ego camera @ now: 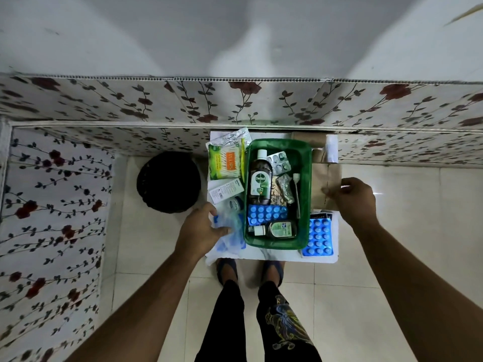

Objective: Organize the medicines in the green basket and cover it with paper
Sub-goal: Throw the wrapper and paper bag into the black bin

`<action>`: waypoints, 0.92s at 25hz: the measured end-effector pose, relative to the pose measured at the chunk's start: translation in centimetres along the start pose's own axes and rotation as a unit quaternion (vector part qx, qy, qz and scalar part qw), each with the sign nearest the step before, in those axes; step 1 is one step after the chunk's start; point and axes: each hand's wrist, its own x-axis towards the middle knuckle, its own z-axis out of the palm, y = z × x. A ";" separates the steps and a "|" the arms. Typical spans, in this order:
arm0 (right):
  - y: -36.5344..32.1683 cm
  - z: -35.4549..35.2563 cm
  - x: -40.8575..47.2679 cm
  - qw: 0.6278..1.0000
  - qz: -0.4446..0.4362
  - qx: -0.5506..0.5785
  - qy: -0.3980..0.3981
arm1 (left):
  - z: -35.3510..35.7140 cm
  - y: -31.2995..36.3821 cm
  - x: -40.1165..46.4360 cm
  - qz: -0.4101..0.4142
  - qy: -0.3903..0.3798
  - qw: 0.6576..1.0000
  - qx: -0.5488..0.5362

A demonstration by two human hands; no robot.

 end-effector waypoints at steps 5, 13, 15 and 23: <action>-0.1 -1.3 -1.4 0.996 -0.008 0.084 -0.012 | -0.8 0.2 -1.2 -0.016 0.021 0.993 -0.115; -10.5 -3.4 -10.2 0.977 -0.170 0.127 0.023 | -8.4 -1.4 -3.4 -0.076 0.111 0.941 -0.310; -13.2 0.1 -12.0 0.972 -0.192 0.130 -0.024 | -9.8 -3.6 -2.1 -0.078 0.117 0.929 -0.342; -17.1 27.6 -13.7 0.964 -0.244 -0.076 -0.072 | -11.2 -18.8 10.5 -0.168 0.136 0.911 -0.352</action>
